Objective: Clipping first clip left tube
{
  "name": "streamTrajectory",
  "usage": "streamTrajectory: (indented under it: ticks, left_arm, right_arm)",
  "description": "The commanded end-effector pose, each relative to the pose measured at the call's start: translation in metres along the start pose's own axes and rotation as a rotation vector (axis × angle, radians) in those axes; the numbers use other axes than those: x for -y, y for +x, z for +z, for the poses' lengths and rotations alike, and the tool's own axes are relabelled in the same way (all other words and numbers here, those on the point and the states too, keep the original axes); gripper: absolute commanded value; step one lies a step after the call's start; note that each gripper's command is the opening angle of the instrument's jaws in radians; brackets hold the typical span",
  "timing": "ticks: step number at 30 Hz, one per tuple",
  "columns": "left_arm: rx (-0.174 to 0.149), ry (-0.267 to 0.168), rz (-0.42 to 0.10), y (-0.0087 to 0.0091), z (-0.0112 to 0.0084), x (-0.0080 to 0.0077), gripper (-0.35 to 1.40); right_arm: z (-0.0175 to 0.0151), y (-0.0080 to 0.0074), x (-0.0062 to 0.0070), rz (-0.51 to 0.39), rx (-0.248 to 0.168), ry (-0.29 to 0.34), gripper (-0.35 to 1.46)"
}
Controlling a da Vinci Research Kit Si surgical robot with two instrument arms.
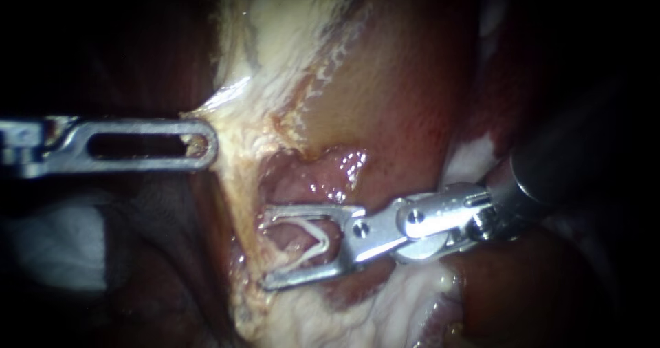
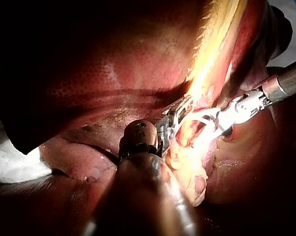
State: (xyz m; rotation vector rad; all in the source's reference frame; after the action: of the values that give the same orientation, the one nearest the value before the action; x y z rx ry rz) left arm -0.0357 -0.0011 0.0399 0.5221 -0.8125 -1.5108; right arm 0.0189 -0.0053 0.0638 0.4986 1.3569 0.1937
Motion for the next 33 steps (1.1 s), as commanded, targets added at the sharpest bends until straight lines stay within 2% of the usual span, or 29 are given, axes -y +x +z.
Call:
streamTrajectory:
  ticks: [1, 9, 15, 18, 27, 33]
  left_arm:
    - [0.0, 0.0, 0.0, 0.0, 0.0, 0.0, -0.35]
    - [0.0, 0.0, 0.0, 0.0, 0.0, -0.0001, -0.35]
    - [-0.001, 0.001, 0.0, -0.0001, 0.0, -0.0001, -0.35]
    - [-0.001, 0.0, 0.0, 0.0, 0.0, -0.0001, -0.35]
    - [-0.001, 0.001, 0.001, -0.0001, 0.0001, -0.0002, -0.35]
    - [0.0, 0.0, 0.0, 0.0, 0.0, -0.0001, -0.35]
  right_arm:
    - [-0.0003, 0.0001, 0.0001, 0.0, 0.0, 0.002, 0.57]
    - [-0.003, 0.0026, 0.0008, 0.012, 0.003, -0.001, 0.57]
    - [-0.0039, 0.0052, 0.0022, 0.018, -0.005, 0.001, 0.57]
    - [-0.0036, 0.0057, 0.0028, 0.016, -0.009, 0.002, 0.57]
    - [-0.0024, 0.0045, 0.0034, 0.006, -0.007, 0.003, 0.57]
    - [-0.0006, 0.0024, 0.0033, 0.007, -0.005, 0.01, 0.57]
